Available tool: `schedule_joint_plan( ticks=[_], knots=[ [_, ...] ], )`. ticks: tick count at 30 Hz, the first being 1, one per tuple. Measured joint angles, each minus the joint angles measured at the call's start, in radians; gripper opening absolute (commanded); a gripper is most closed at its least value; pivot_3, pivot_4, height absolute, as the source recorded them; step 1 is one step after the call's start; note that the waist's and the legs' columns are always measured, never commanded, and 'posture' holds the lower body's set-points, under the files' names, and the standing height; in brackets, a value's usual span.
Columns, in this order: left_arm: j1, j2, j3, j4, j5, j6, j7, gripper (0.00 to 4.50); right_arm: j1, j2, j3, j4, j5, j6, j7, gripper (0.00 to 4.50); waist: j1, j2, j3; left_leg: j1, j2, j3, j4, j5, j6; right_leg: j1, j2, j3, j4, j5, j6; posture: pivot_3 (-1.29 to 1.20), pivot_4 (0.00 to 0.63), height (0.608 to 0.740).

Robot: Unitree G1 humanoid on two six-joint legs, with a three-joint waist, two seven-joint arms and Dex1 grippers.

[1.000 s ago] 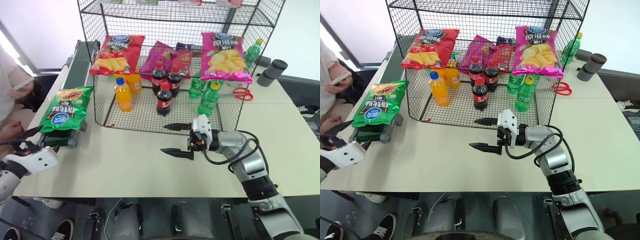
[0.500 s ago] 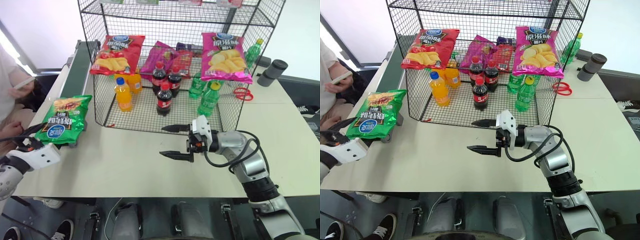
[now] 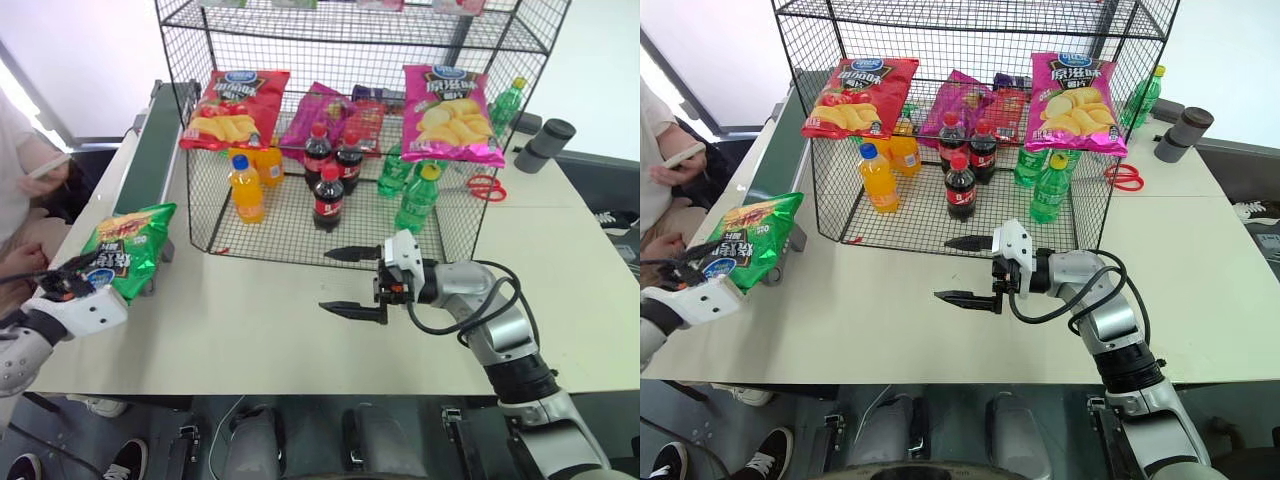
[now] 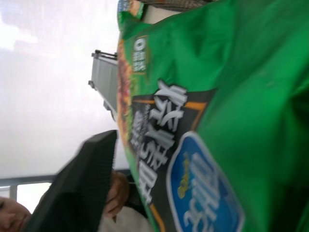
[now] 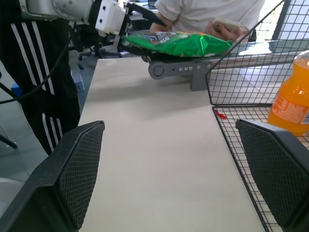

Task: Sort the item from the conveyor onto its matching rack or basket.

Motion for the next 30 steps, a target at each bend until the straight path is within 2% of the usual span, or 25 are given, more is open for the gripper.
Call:
schedule_joint_plan(
  ticks=[4, 10, 13, 17, 20, 24, 26, 30],
  knots=[
    [0.0, 0.0, 0.0, 0.0, -0.001, 0.0, -0.001, 0.06, 0.0, 0.0, 0.0, 0.002, -0.002, -0.008, -0.002, 4.5, 0.0, 0.0, 0.0, 0.0, 0.0, 0.0, 0.0, 0.0, 0.0, 0.0, 0.0, 0.0, 0.0, 0.0, 0.0, 0.0, 0.15, 0.74],
    [0.001, 0.0, 0.0, 0.0, -0.03, -0.006, -0.008, 0.02, -0.001, 0.0, 0.0, 0.013, -0.009, -0.015, -0.006, 4.5, 0.001, 0.0, 0.0, 0.0, 0.0, 0.0, 0.0, 0.0, 0.0, 0.0, 0.0, 0.0, 0.0, 0.0, 0.0, 0.0, 0.15, 0.74],
    [0.003, -0.001, 0.002, -0.019, -0.138, -0.004, -0.07, 0.02, -0.001, 0.0, 0.0, 0.018, -0.01, -0.019, -0.008, 4.5, 0.001, 0.0, 0.0, 0.0, 0.001, 0.0, 0.0, 0.0, 0.0, 0.0, 0.0, 0.0, 0.0, 0.0, 0.0, 0.0, 0.15, 0.74],
    [0.068, -0.022, 0.01, -0.248, -0.569, 0.122, -0.313, 0.02, -0.001, -0.004, -0.002, 0.019, -0.01, -0.023, -0.009, 4.5, -0.001, 0.0, 0.0, 0.0, 0.001, -0.001, 0.0, 0.0, 0.0, 0.0, -0.001, 0.0, 0.0, 0.0, 0.0, 0.0, 0.15, 0.74],
    [0.13, -0.018, 0.042, -0.429, -0.833, 0.246, -0.459, 0.02, -0.001, -0.008, -0.004, 0.022, -0.009, -0.025, -0.008, 4.5, -0.002, 0.0, 0.0, 0.0, 0.001, -0.001, 0.0, 0.0, 0.0, 0.0, 0.0, 0.001, 0.0, 0.0, 0.0, 0.0, 0.15, 0.74],
    [0.182, 0.02, 0.139, -0.603, -1.224, 0.529, -0.562, 0.02, -0.001, -0.041, -0.047, 0.024, 0.032, 0.003, 0.015, 4.5, -0.002, 0.001, 0.0, 0.001, 0.001, -0.004, 0.0, 0.0, -0.001, 0.002, 0.0, 0.001, 0.0, 0.0, 0.0, 0.0, 0.15, 0.74],
    [0.168, 0.024, 0.147, -0.643, -1.37, 0.646, -0.584, 0.02, -0.001, -0.07, -0.073, 0.024, 0.071, 0.051, 0.035, 4.5, 0.001, 0.001, 0.001, 0.002, 0.0, -0.004, 0.0, 0.0, 0.0, 0.003, 0.0, 0.001, 0.0, 0.0, 0.0, 0.0, 0.15, 0.74],
    [0.121, 0.009, 0.066, -0.658, -1.527, 0.837, -0.637, 0.02, -0.001, -0.112, -0.136, 0.016, 0.172, 0.17, 0.052, 4.5, 0.001, 0.001, 0.001, 0.002, -0.002, -0.004, 0.0, 0.0, 0.0, 0.003, 0.001, 0.001, 0.0, 0.0, 0.0, 0.0, 0.15, 0.74]
  ],
)
